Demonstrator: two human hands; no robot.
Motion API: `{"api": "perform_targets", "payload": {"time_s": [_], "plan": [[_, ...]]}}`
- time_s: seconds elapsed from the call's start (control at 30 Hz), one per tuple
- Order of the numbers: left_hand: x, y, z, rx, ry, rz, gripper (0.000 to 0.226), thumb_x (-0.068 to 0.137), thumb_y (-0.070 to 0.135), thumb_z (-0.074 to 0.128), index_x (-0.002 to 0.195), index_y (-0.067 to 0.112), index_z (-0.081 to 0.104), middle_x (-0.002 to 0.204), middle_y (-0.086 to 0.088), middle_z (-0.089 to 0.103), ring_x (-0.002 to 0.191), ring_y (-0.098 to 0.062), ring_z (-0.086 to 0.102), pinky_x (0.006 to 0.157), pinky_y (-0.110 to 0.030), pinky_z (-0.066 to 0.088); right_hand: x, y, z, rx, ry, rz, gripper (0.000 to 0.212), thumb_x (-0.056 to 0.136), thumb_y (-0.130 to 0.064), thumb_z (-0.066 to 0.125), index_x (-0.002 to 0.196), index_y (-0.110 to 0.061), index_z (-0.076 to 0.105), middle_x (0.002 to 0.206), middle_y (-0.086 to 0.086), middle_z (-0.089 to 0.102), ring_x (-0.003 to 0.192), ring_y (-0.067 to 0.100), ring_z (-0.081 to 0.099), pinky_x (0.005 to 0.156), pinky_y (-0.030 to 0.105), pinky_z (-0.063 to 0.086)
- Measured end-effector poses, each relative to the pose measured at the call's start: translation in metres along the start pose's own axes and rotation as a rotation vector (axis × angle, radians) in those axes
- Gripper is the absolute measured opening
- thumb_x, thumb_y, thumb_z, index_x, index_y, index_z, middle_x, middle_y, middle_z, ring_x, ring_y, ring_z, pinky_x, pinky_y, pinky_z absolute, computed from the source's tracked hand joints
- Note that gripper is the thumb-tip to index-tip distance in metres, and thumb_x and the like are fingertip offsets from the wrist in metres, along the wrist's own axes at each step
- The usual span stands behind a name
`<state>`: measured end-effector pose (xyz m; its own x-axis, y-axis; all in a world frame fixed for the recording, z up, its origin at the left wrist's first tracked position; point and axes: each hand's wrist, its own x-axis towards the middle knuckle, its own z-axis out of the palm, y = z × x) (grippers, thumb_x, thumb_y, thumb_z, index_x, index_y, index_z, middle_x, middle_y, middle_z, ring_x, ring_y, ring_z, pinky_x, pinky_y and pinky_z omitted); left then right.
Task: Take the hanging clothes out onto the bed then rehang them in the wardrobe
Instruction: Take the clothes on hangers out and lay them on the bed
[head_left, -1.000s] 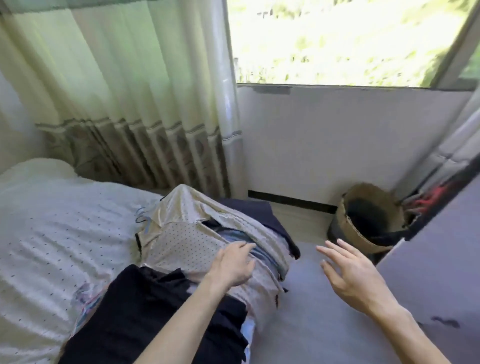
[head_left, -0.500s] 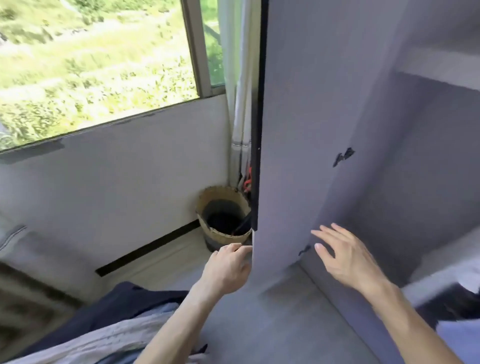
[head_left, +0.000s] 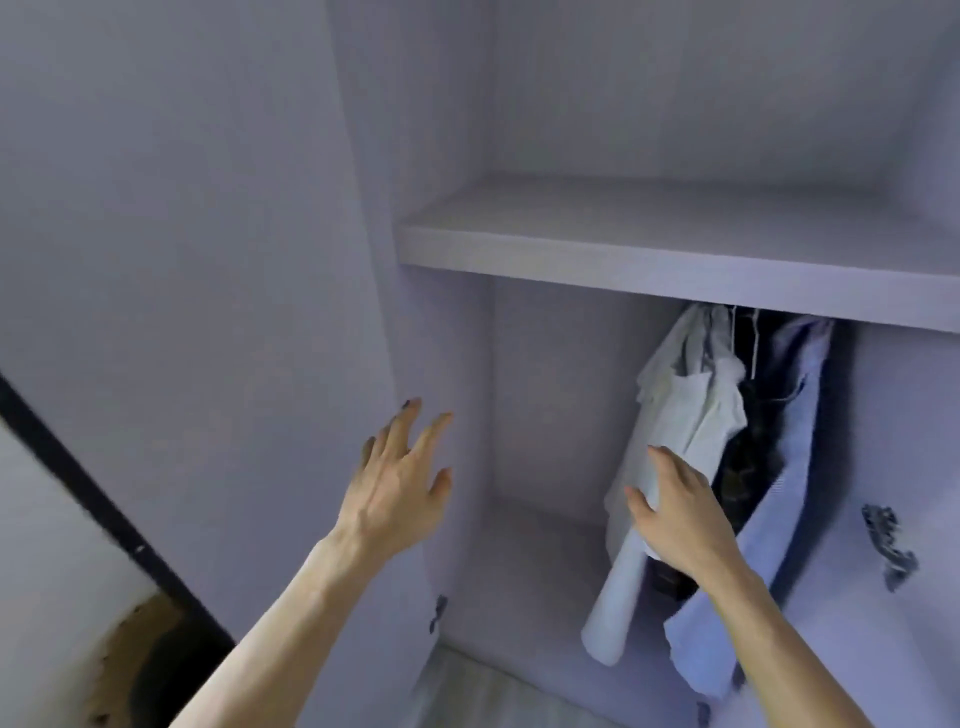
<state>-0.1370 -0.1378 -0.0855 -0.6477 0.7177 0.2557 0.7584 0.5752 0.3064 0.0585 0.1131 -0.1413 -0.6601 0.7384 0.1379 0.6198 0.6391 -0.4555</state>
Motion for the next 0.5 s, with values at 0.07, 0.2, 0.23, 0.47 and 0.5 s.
{"api": "perform_targets", "payload": {"time_s": [0.07, 0.2, 0.23, 0.47, 0.5], "plan": [[0.054, 0.019, -0.002, 0.018, 0.135, 0.076, 0.069, 0.095, 0.031, 0.059, 0.156, 0.027, 0.028, 0.165, -0.012, 0.014, 0.145, -0.034, 0.031, 0.117, -0.053, 0.026, 0.039, 0.015, -0.006, 0.016, 0.027, 0.089, 0.066, 0.094, -0.032, 0.057, 0.151, -0.01, 0.03, 0.157, 0.013, 0.032, 0.14, 0.036, 0.033, 0.111, 0.046, 0.035], [0.155, 0.06, -0.003, 0.108, 0.29, 0.182, 0.076, 0.095, 0.04, 0.058, 0.159, 0.029, 0.019, 0.167, -0.01, 0.005, 0.151, -0.035, 0.016, 0.117, -0.061, 0.02, 0.119, 0.034, -0.022, -0.013, 0.075, 0.188, 0.068, 0.097, -0.036, 0.052, 0.153, -0.011, 0.022, 0.159, 0.014, 0.024, 0.143, 0.036, 0.027, 0.106, 0.049, 0.038], [0.177, 0.071, -0.003, 0.119, 0.314, 0.206, 0.076, 0.096, 0.042, 0.055, 0.159, 0.031, 0.015, 0.167, -0.007, 0.001, 0.152, -0.033, 0.011, 0.118, -0.06, 0.016, 0.137, 0.039, -0.024, -0.02, 0.089, 0.207, 0.068, 0.097, -0.036, 0.052, 0.152, -0.009, 0.022, 0.158, 0.015, 0.027, 0.14, 0.037, 0.03, 0.103, 0.049, 0.04], [0.275, 0.124, 0.039, 0.057, 0.362, 0.24, 0.062, 0.103, 0.05, 0.032, 0.159, 0.034, 0.01, 0.167, -0.001, 0.005, 0.154, -0.025, -0.003, 0.122, -0.058, 0.004, 0.217, 0.081, -0.026, -0.078, -0.049, 0.294, 0.075, 0.099, -0.037, 0.046, 0.157, -0.016, 0.005, 0.129, 0.014, 0.056, 0.112, 0.037, 0.059, 0.079, 0.041, 0.049], [0.28, 0.127, 0.045, 0.026, 0.398, 0.231, 0.059, 0.103, 0.049, 0.034, 0.157, 0.031, 0.018, 0.165, -0.003, 0.013, 0.154, -0.027, -0.001, 0.121, -0.06, 0.005, 0.223, 0.087, -0.025, -0.085, -0.079, 0.294, 0.074, 0.099, -0.035, 0.045, 0.158, -0.018, 0.004, 0.125, 0.014, 0.059, 0.109, 0.036, 0.06, 0.078, 0.04, 0.05]]}}
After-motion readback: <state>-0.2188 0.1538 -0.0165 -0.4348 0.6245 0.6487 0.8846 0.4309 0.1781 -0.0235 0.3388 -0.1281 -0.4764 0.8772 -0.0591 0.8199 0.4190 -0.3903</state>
